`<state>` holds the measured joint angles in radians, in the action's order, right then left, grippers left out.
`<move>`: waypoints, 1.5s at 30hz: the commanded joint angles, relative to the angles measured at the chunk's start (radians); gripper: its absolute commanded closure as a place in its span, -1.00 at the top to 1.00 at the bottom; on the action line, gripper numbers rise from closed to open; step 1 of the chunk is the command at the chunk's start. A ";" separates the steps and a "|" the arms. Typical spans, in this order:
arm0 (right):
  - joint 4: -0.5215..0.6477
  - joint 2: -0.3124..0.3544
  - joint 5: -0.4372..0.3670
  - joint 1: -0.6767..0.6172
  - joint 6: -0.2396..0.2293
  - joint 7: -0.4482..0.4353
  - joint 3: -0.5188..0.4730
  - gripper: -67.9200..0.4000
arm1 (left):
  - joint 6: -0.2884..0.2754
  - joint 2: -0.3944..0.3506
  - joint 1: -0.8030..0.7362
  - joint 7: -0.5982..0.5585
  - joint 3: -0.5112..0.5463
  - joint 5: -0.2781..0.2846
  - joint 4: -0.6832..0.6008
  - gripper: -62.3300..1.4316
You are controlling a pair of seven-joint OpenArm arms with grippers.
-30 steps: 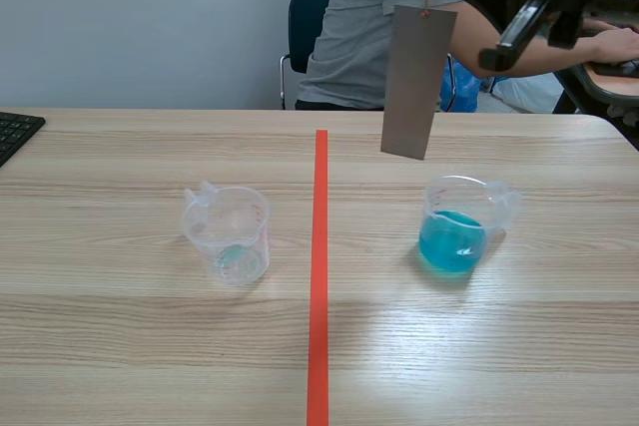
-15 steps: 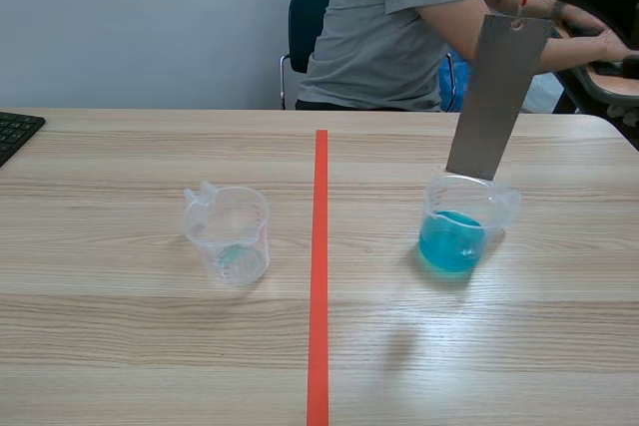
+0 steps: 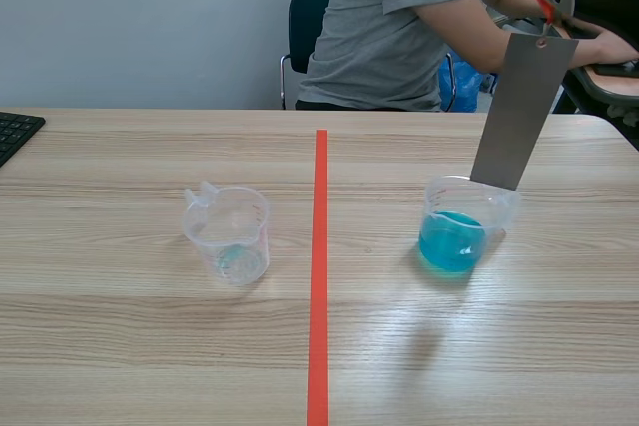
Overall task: Do the redox reaction experiment.
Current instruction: 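Move the plate over the blue solution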
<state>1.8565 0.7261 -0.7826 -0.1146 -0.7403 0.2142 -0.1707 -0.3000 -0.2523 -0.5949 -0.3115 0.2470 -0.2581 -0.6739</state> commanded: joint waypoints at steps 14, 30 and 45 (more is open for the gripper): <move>-0.031 0.016 -0.007 0.045 -0.005 -0.042 -0.005 -0.98 | -0.002 0.005 -0.005 -0.006 0.008 0.003 -0.013 -0.90; -0.103 0.010 0.005 0.122 -0.005 -0.068 0.043 -0.98 | -0.002 0.005 -0.005 -0.006 0.008 0.003 -0.013 -0.90; -0.160 -0.021 0.050 0.165 -0.005 -0.090 0.115 -0.97 | 0.236 -0.062 -0.154 -0.103 0.008 0.069 -0.223 -0.90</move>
<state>1.6882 0.6910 -0.7181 0.0273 -0.7399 0.1390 -0.0586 -0.0734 -0.3008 -0.7200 -0.4019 0.2470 -0.1913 -0.8761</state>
